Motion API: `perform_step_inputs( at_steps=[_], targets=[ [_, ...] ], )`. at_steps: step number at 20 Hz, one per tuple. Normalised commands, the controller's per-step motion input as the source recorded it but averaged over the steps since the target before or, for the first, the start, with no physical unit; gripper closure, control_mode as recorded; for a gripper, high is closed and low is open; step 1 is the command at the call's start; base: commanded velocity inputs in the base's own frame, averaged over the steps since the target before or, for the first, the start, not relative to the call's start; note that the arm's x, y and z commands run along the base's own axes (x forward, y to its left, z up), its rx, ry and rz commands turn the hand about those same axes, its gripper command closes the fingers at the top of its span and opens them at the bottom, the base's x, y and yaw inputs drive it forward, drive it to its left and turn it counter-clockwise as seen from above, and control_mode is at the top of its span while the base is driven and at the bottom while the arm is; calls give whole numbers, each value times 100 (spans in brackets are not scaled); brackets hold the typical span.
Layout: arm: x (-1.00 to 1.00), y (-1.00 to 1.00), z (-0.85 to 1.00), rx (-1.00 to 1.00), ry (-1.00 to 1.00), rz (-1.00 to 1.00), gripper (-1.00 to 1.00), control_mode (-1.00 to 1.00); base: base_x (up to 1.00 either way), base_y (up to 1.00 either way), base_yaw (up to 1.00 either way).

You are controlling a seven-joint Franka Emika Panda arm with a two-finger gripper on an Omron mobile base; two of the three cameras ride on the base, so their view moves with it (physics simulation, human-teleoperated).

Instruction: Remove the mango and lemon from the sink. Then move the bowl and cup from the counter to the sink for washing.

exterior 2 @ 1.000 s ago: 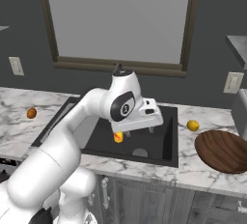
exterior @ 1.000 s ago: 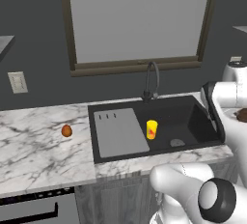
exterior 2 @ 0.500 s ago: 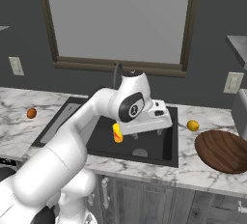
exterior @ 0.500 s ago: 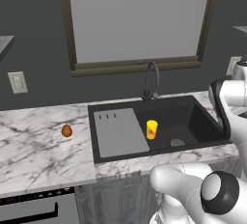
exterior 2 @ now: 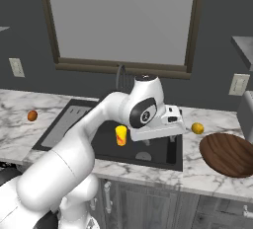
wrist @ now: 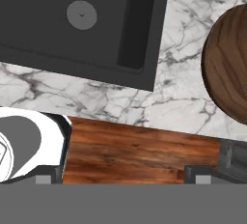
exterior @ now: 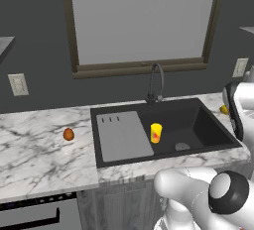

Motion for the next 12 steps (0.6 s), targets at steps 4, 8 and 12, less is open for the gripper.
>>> perform_step_inputs(
  at_steps=[4, 8, 12],
  targets=[
    [-6, -18, 0, 0, 0, -11, -100, -100, 0, 0, 0],
    [0, -11, 0, 0, 0, -14, -100, -100, 0, 0, 0],
    [0, -13, 0, 0, 0, -12, -100, -100, 0, 0, 0]
  ],
)
